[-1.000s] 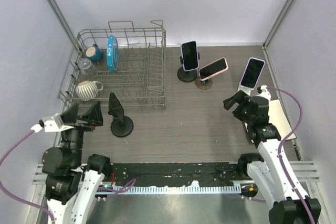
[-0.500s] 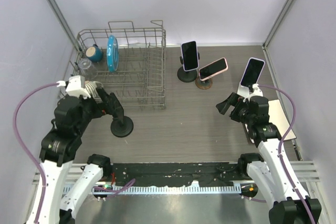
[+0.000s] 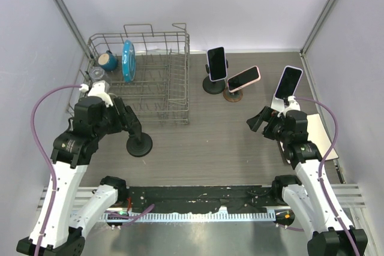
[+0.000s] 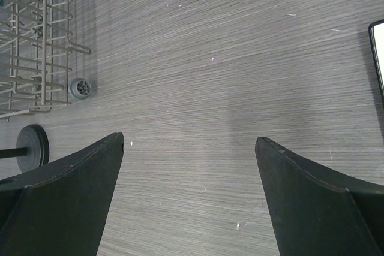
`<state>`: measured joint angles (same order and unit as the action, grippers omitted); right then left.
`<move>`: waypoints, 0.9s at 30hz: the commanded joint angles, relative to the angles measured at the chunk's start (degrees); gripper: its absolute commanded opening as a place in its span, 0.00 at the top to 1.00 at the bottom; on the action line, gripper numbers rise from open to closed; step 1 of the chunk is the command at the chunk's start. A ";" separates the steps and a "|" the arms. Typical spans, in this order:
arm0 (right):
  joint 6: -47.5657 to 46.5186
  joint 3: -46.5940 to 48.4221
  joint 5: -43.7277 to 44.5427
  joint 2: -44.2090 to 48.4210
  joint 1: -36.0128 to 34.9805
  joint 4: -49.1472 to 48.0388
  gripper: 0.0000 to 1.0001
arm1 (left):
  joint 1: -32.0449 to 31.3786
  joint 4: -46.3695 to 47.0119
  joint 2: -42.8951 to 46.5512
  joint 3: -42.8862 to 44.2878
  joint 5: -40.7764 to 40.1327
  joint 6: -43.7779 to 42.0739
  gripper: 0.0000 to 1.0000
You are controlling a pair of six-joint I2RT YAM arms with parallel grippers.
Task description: Remove the phone from the phone stand
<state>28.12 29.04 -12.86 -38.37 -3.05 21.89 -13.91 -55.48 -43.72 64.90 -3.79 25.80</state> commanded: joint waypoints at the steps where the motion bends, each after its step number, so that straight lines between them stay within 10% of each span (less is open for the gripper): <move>1: -0.96 -0.47 -0.76 -0.21 -0.29 -2.38 0.03 | -0.33 0.90 -0.13 -0.21 3.44 1.00 0.44; 13: -0.96 -0.47 -1.64 -1.00 -0.20 -2.38 0.03 | -0.50 2.66 -0.31 0.40 13.19 0.74 0.98; 27: -1.14 -0.65 -7.26 -1.36 -0.29 -4.05 0.03 | -18.06 11.62 -6.01 1.98 12.16 5.83 1.00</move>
<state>27.77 28.29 -17.89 -39.42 -3.05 20.56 -25.21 -52.64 -47.57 65.34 8.80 26.37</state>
